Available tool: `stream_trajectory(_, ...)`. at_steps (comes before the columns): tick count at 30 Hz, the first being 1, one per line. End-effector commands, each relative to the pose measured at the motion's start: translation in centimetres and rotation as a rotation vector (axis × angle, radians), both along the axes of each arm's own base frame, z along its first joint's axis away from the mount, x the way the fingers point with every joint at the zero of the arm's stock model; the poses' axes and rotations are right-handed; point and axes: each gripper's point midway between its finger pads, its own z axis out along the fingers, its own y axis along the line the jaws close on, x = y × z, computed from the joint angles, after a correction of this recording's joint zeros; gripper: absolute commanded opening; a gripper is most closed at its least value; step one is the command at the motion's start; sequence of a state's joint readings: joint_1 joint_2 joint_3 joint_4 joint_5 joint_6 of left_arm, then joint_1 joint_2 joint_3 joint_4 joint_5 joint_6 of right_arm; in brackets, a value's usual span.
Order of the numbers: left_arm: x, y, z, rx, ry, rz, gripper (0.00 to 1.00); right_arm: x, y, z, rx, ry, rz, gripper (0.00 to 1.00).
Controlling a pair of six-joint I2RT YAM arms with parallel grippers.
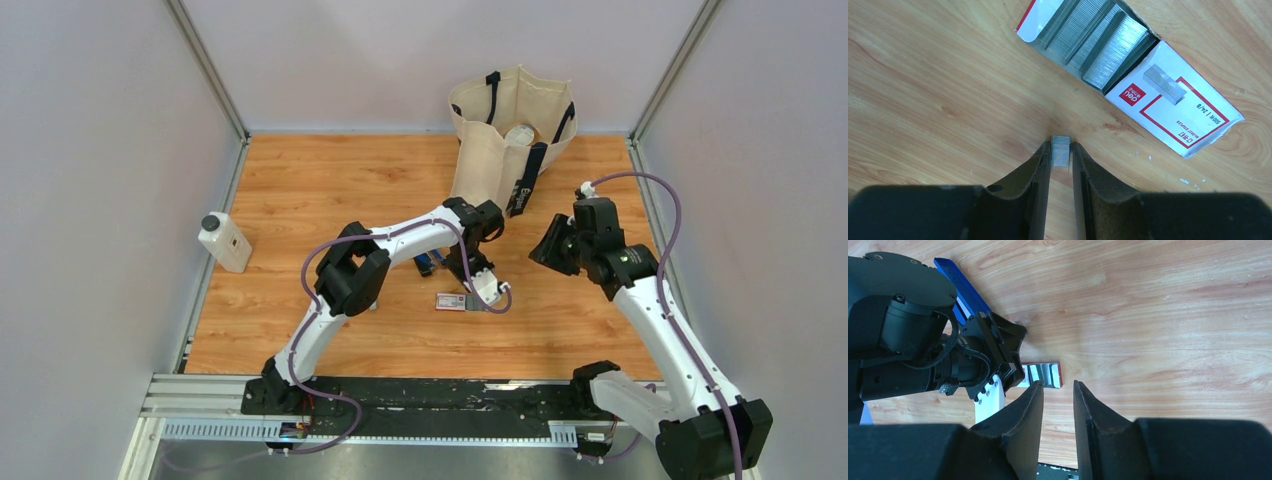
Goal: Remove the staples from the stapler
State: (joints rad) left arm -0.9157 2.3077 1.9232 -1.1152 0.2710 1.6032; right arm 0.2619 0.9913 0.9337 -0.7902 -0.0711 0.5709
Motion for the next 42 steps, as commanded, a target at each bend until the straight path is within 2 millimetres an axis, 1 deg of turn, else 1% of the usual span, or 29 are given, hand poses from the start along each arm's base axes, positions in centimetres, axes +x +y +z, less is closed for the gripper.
stream_trajectory(1,-1.6,1.2,-1.4,0.061,0.062,-0.026,0.31,0.3,0.0,2.3,0.014,-0.061,0.014,0.31)
stream_trajectory(8,-1.7,0.8,-1.4,0.054,0.046,-0.035,0.28,0.1,0.0,2.2,0.019,-0.059,0.011,0.31)
stream_trajectory(13,-1.8,0.2,-1.6,0.037,0.032,-0.014,0.25,0.0,0.0,1.7,0.017,-0.043,0.011,0.31)
stream_trajectory(16,-2.0,-0.7,-0.4,-0.003,0.048,0.031,0.22,0.1,-0.1,1.2,0.008,-0.035,0.008,0.31)
stream_trajectory(19,-1.4,-1.7,1.9,-0.063,0.035,0.120,0.21,0.1,-0.3,0.4,-0.007,-0.021,0.008,0.31)
stream_trajectory(22,-0.6,-2.6,5.7,-0.164,0.036,0.244,0.21,0.3,-0.6,-0.7,-0.025,-0.005,0.001,0.31)
stream_trajectory(23,-0.4,-2.8,7.3,-0.200,0.042,0.293,0.21,0.3,-0.6,-1.1,-0.027,0.003,-0.001,0.31)
stream_trajectory(25,-0.2,-2.6,10.3,-0.255,0.068,0.383,0.21,0.4,-0.5,-2.0,-0.031,0.019,0.003,0.31)
stream_trajectory(29,-0.3,-0.7,16.0,-0.365,0.184,0.573,0.21,0.7,-0.1,-2.7,-0.010,0.031,0.009,0.30)
stream_trajectory(32,-0.5,0.9,20.6,-0.479,0.351,0.741,0.21,0.9,0.6,-2.5,0.018,0.020,0.025,0.30)
stream_trajectory(33,-0.7,1.4,22.4,-0.519,0.439,0.817,0.21,1.0,0.9,-2.1,0.034,0.007,0.034,0.31)
stream_trajectory(34,-0.4,2.1,24.0,-0.565,0.517,0.876,0.21,1.1,1.3,-1.6,0.051,-0.007,0.051,0.32)
stream_trajectory(36,-0.4,3.0,27.8,-0.670,0.714,0.966,0.21,1.1,2.8,0.2,0.124,-0.061,0.120,0.34)
stream_trajectory(37,0.1,3.5,29.8,-0.742,0.788,0.989,0.21,1.1,3.9,1.8,0.174,-0.114,0.175,0.36)
stream_trajectory(38,-0.1,3.9,31.4,-0.783,0.886,1.019,0.21,0.9,5.1,3.8,0.241,-0.178,0.240,0.40)
stream_trajectory(39,0.4,4.3,32.9,-0.833,0.952,1.029,0.21,0.7,6.1,5.6,0.288,-0.235,0.286,0.43)
stream_trajectory(40,0.3,4.5,34.4,-0.843,1.048,1.036,0.21,0.6,6.9,7.7,0.324,-0.299,0.322,0.44)
stream_trajectory(41,0.5,4.8,35.2,-0.853,1.135,1.075,0.21,0.6,7.3,9.5,0.346,-0.345,0.339,0.45)
stream_trajectory(42,1.1,5.0,36.9,-0.923,1.180,1.061,0.21,0.6,7.8,10.9,0.367,-0.375,0.363,0.45)
